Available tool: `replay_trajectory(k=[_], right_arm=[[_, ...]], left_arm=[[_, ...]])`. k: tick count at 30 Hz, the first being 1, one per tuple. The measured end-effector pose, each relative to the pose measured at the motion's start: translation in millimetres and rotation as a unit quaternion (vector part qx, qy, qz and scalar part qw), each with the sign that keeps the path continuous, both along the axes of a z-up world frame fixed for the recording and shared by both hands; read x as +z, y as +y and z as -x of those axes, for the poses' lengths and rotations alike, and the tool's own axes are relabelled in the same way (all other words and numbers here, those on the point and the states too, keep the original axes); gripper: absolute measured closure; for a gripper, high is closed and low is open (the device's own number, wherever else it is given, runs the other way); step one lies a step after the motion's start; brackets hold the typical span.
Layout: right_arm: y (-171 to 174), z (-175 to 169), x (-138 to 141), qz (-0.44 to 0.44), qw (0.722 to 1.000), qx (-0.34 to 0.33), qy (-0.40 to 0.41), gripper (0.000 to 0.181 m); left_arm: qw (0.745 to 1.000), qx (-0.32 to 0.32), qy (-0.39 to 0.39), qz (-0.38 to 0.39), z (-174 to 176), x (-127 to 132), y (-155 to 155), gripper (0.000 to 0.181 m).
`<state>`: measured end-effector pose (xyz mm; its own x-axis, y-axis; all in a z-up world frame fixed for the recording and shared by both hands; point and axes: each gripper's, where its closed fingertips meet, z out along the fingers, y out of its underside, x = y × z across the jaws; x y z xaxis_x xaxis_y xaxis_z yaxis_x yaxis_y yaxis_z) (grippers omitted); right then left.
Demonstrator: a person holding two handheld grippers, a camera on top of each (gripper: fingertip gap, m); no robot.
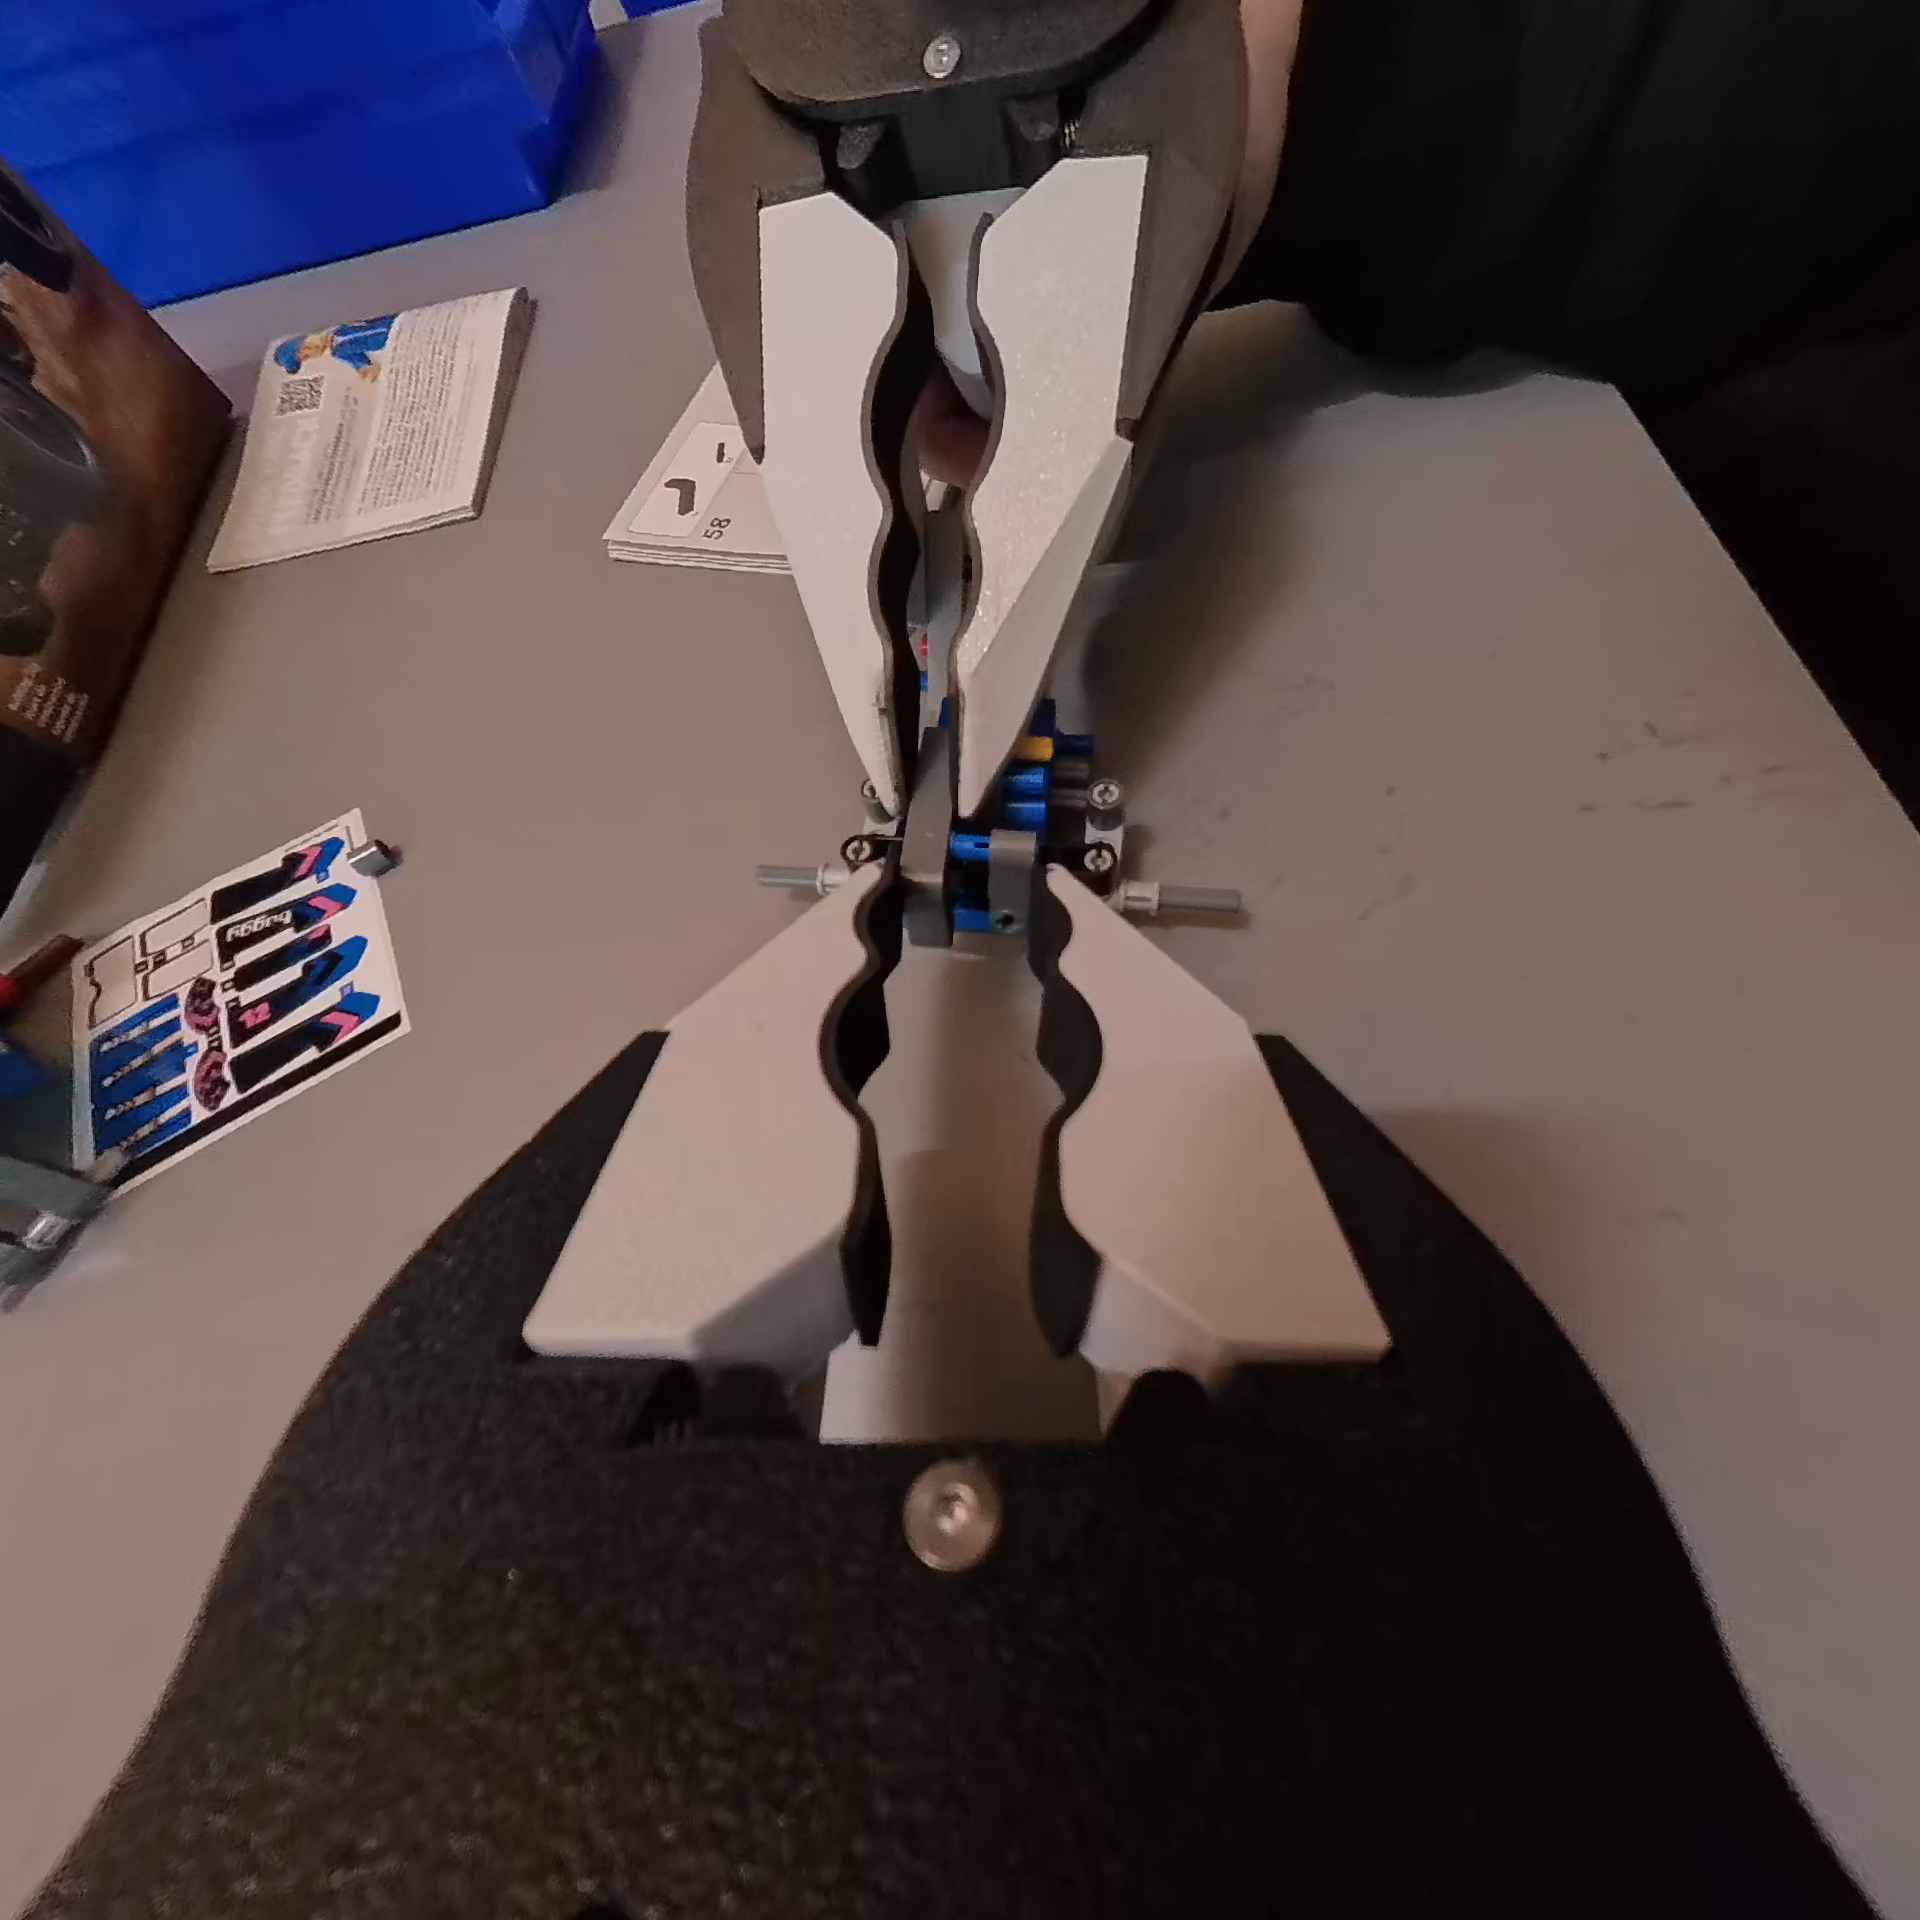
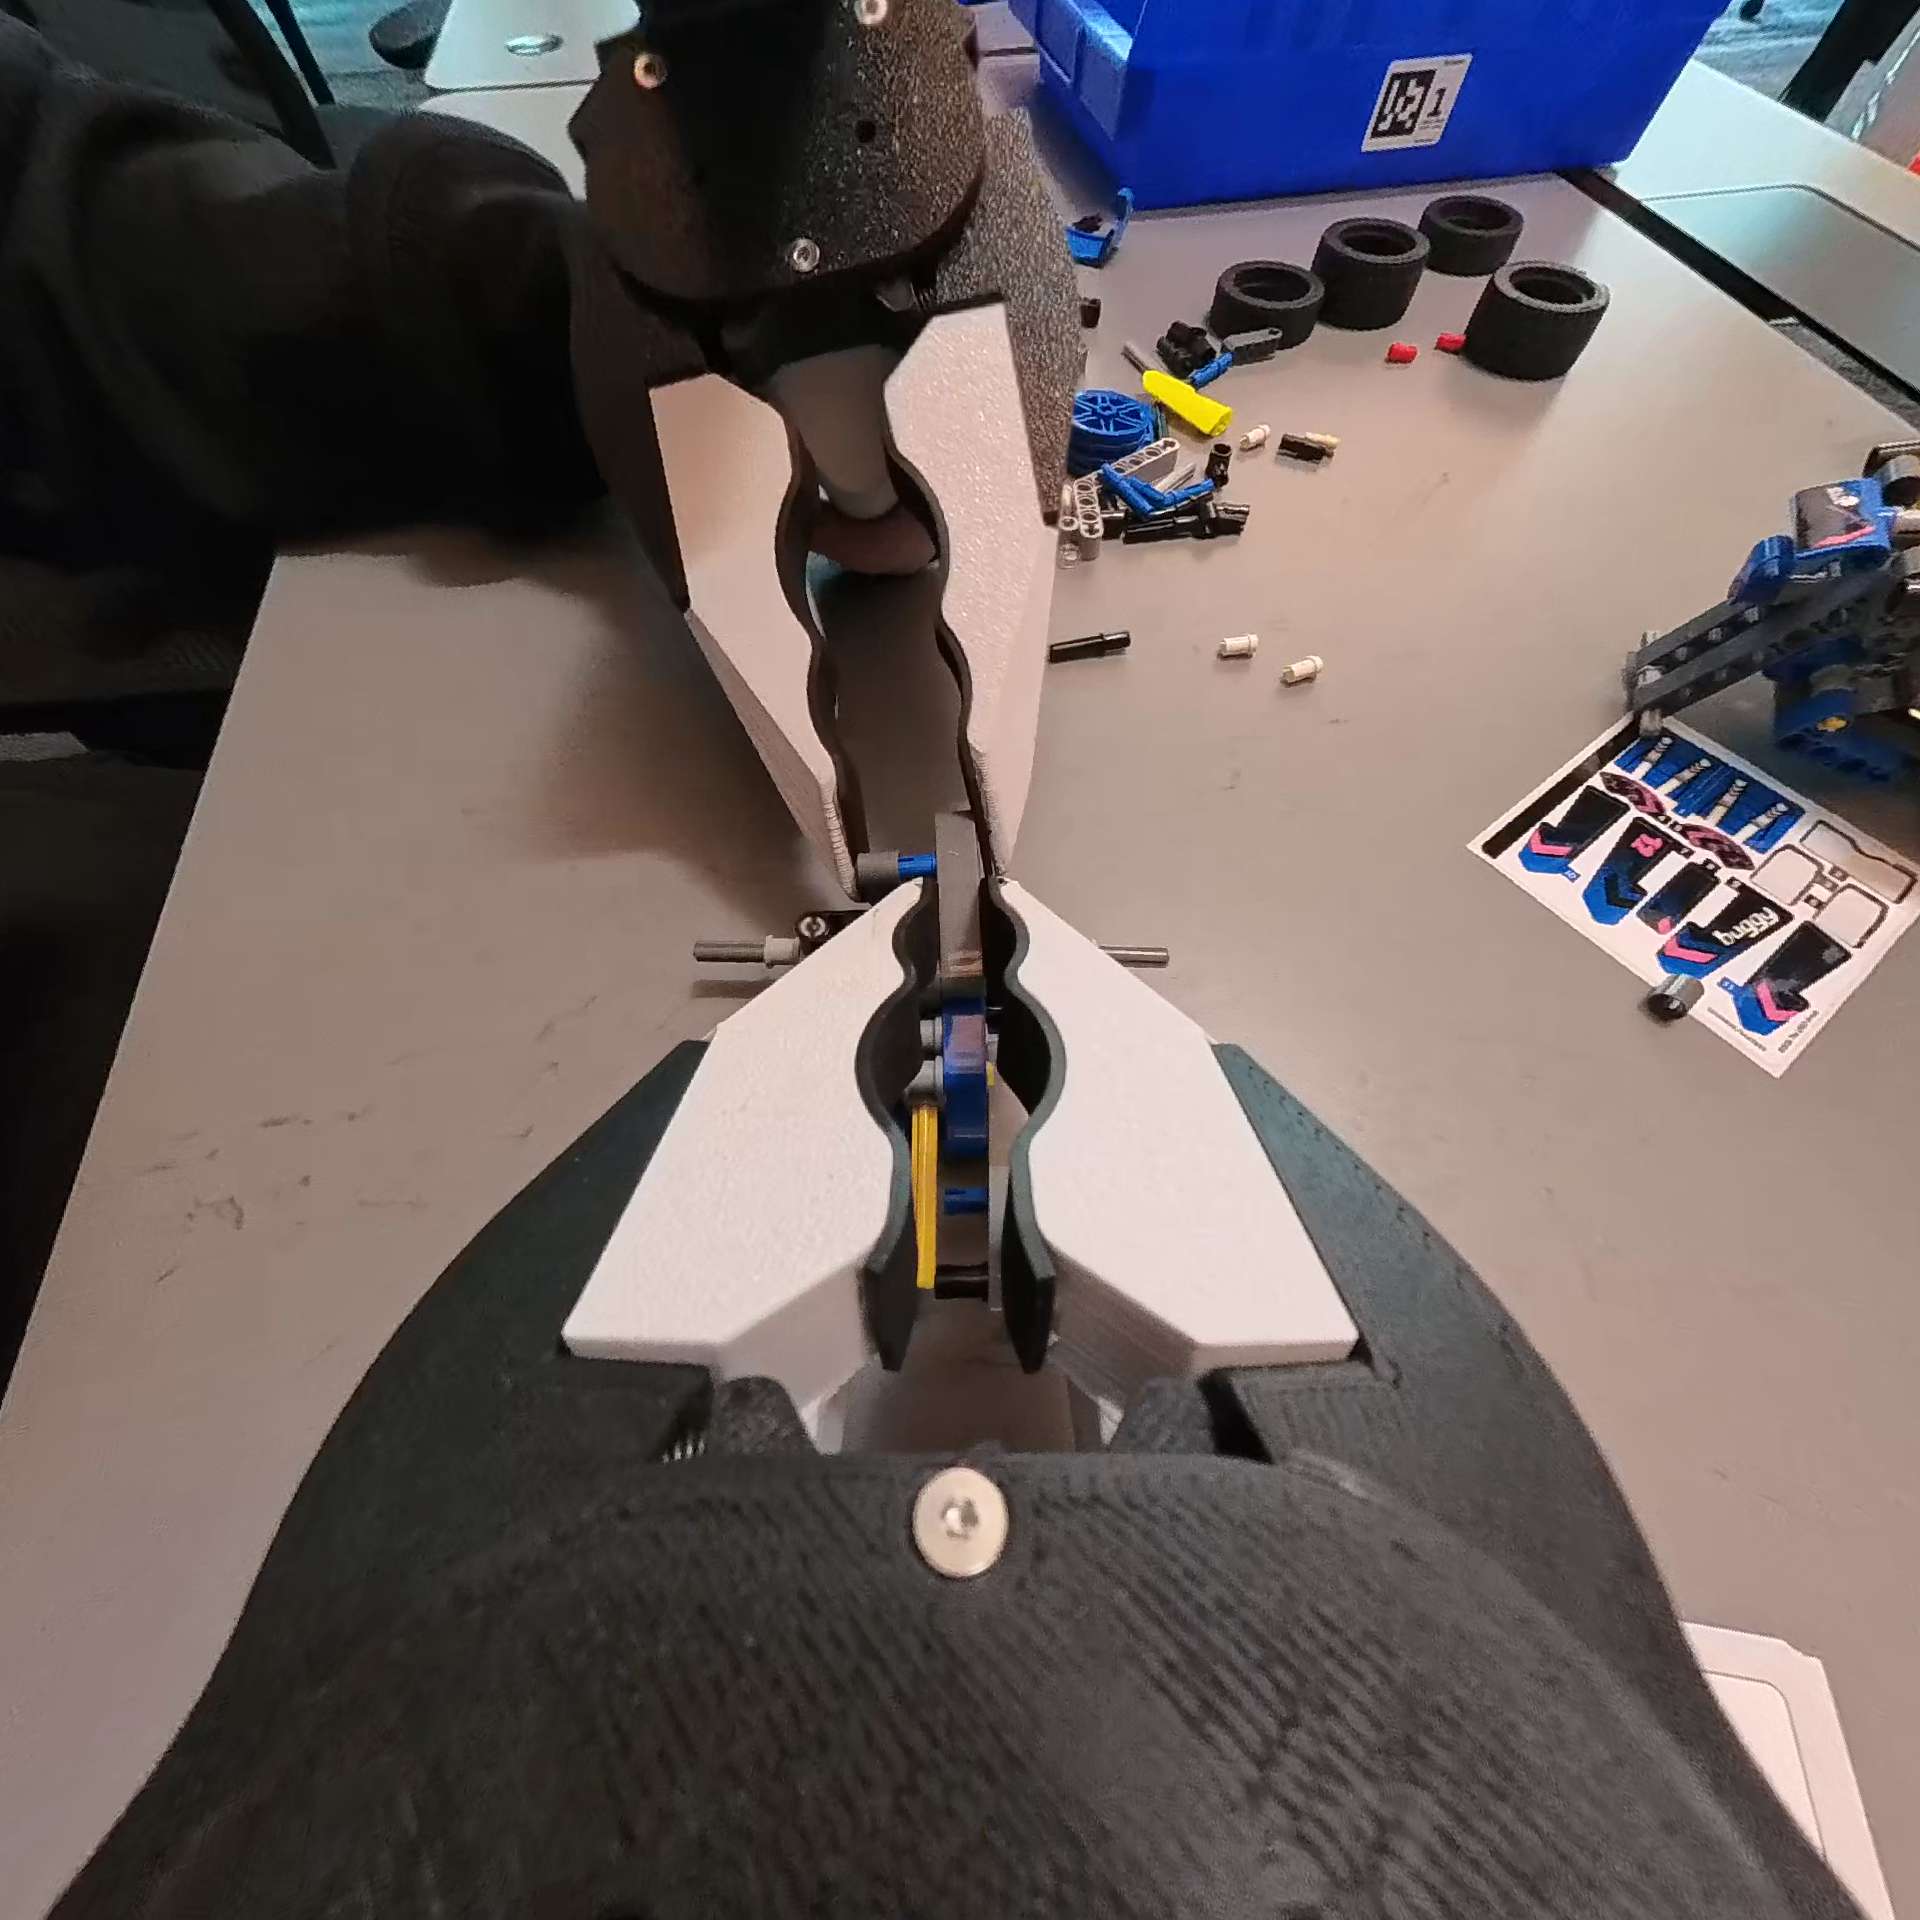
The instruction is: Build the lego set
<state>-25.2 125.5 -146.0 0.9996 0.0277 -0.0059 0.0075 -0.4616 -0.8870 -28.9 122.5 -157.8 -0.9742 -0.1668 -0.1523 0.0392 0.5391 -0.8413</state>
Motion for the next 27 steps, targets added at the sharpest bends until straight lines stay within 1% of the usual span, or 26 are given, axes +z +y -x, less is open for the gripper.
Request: replay_trajectory(k=[5,9,12,16,21,25,27], right_arm=[[-0.2,-1.6,-0.5,0.002,1.0,-0.003,0.007,0.175],[-0.1,-2.2,-0.9,0.003,1.0,-0.003,0.014,0.175],[-0.2,-2.3,-1.1,0.004,1.0,-0.002,0.018,0.175],[-0.2,-3.1,-1.2,0.004,1.0,-0.004,0.022,0.175],[-0.2,-4.0,-1.2,0.004,1.0,-0.007,0.021,0.175],[0.0,-3.7,-1.2,0.004,1.0,-0.007,0.018,0.175],[0.1,-4.1,-1.1,0.004,1.0,-0.008,0.02,0.175]], left_arm=[[0.999,-0.009,0.033,0.005,0.4,-0.7,-0.8,0.159],[0.999,-0.014,0.041,0.005,0.7,-1.0,-0.5,0.159],[0.998,-0.026,0.05,0.004,3.6,-1.7,-0.6,0.153],[0.999,-0.011,0.035,-0.014,-0.8,-6.6,-1.1,0.158],[1.0,0.002,0.008,-0.022,-4.6,-7.5,-0.6,0.159],[0.999,0.002,0.042,-0.013,-3.5,-6.6,-0.8,0.159],[0.999,0.003,0.046,-0.011,-3.6,-6.4,-0.7,0.159]])
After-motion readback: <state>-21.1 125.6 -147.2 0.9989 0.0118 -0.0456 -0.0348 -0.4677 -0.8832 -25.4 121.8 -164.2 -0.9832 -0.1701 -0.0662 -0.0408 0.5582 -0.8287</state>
